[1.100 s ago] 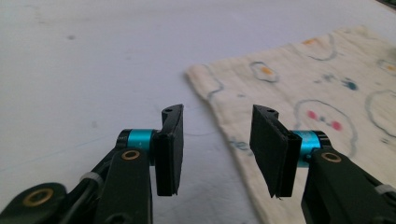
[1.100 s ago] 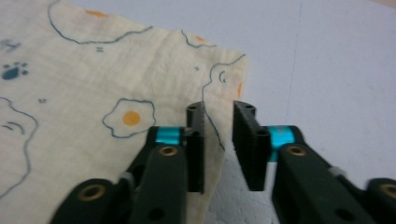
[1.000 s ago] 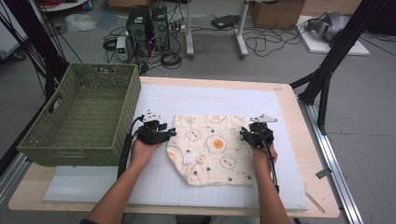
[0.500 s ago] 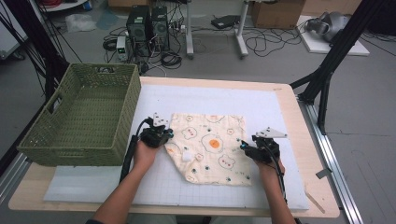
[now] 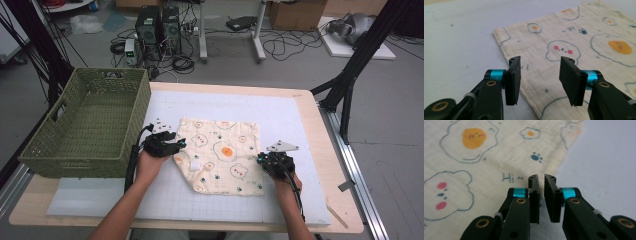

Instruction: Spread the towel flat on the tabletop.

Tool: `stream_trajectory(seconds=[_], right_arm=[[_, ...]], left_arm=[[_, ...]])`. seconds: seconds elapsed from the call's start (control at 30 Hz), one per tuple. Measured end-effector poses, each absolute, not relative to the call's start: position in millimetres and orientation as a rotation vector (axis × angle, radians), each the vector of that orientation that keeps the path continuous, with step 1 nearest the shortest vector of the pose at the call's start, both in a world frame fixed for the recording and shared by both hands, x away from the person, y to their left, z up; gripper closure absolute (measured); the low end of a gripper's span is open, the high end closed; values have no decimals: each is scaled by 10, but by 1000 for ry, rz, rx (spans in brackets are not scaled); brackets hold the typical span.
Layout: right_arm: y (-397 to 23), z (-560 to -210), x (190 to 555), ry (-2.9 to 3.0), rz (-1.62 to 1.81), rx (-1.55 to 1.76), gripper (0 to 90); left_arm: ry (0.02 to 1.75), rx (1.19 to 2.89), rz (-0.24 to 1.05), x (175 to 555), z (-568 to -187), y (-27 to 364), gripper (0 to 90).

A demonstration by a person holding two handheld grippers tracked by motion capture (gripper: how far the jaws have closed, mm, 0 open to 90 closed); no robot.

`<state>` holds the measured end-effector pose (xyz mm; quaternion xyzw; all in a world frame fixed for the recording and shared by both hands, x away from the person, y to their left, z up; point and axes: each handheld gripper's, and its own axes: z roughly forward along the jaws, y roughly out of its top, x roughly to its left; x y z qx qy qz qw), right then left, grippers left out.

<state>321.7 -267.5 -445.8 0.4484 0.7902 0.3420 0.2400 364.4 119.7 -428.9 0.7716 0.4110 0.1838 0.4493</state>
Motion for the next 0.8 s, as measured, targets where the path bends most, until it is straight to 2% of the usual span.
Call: stream_trajectory(seconds=[0.1,0.13,0.17,0.2,0.3,0.4,0.8], right_arm=[[-2752,-4464,3217,2137,991,1284,585],[-2752,-4464,3217,2137,991,1284,585],[-2779,-4442,3182,2108,1008,1287,489],[-2792,-4428,3161,2093,1024,1293,478],[-2821,-4383,3093,2056,1048,1297,360],[-2851,-4348,3025,2058,1057,1295,319],[-2841,-4281,2828,2060,1105,1246,319]], left_arm=[[979,1933,442,3557,-4275,1162,460],[979,1933,442,3557,-4275,1162,459],[962,1944,441,3528,-4274,1153,456],[942,1944,428,3472,-4270,1136,455],[907,1949,393,3400,-4261,1107,456],[870,1941,369,3323,-4244,1068,457],[755,2025,260,3105,-4345,747,464]])
